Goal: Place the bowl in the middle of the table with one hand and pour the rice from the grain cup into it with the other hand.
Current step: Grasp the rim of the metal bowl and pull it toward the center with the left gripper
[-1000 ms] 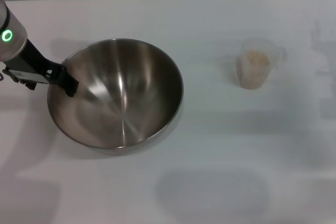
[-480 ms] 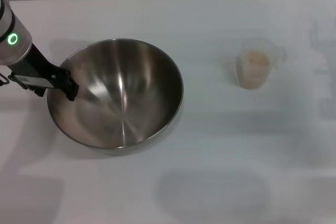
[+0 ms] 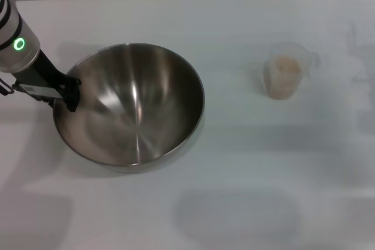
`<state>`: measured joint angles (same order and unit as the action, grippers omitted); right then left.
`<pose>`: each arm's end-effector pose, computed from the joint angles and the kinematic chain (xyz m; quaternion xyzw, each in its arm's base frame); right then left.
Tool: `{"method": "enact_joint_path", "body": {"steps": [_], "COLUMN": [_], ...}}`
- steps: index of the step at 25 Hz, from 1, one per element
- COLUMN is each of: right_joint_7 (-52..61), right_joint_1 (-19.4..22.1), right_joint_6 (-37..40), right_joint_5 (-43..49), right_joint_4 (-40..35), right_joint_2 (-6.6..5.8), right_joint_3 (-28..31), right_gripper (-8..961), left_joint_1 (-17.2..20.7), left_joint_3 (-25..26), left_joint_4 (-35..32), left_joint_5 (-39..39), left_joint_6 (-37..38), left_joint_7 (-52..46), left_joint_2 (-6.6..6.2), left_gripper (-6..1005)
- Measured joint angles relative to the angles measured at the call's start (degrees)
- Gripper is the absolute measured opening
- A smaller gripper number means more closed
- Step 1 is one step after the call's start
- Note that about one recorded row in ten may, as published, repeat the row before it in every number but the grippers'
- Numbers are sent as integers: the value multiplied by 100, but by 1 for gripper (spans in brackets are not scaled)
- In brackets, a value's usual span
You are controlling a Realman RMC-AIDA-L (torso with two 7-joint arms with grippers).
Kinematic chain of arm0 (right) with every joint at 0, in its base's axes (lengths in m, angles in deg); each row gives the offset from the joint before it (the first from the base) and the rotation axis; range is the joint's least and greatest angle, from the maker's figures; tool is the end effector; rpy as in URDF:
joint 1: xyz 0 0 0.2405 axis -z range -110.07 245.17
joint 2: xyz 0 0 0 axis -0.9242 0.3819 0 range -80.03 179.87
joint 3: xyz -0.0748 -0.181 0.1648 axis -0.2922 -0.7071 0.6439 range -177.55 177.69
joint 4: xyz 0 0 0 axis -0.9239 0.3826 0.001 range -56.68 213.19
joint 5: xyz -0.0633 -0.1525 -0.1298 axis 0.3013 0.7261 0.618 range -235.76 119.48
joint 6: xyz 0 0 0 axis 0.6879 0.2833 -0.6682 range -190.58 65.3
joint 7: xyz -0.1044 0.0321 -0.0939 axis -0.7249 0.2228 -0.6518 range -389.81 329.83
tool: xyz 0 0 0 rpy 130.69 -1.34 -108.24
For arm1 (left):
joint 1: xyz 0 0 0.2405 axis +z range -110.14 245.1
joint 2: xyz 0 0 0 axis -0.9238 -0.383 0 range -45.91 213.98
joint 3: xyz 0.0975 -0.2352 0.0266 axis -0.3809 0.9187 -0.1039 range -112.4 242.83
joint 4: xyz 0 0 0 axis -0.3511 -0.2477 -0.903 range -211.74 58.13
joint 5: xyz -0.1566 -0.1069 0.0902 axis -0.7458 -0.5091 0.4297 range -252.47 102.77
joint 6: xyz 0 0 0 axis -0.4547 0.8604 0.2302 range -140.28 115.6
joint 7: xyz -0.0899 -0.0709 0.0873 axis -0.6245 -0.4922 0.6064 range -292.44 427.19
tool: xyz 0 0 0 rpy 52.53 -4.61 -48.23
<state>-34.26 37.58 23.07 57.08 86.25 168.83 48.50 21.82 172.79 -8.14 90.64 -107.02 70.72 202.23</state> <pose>0.2916 0.3465 0.0472 -0.5715 0.0829 0.3568 0.7343 -0.1847 0.3874 0.0298 -0.7552 -0.5447 0.2234 0.2882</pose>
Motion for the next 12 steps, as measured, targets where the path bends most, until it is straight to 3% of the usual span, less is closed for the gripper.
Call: {"method": "enact_joint_path", "body": {"steps": [8, 12], "right_joint_7": [-19, -20], "right_joint_1": [0, 0], "right_joint_6": [45, 46], "right_joint_5": [0, 0], "right_joint_4": [-8, -9], "right_joint_2": [0, 0], "right_joint_3": [0, 0], "right_gripper": [505, 507], "left_joint_1": [-50, -90], "left_joint_3": [0, 26], "left_joint_4": [-54, -151], "left_joint_5": [5, 2], "left_joint_6": [44, 89], "left_joint_7": [41, 56], "left_joint_2": [-17, -24], "left_gripper": [291, 185]}}
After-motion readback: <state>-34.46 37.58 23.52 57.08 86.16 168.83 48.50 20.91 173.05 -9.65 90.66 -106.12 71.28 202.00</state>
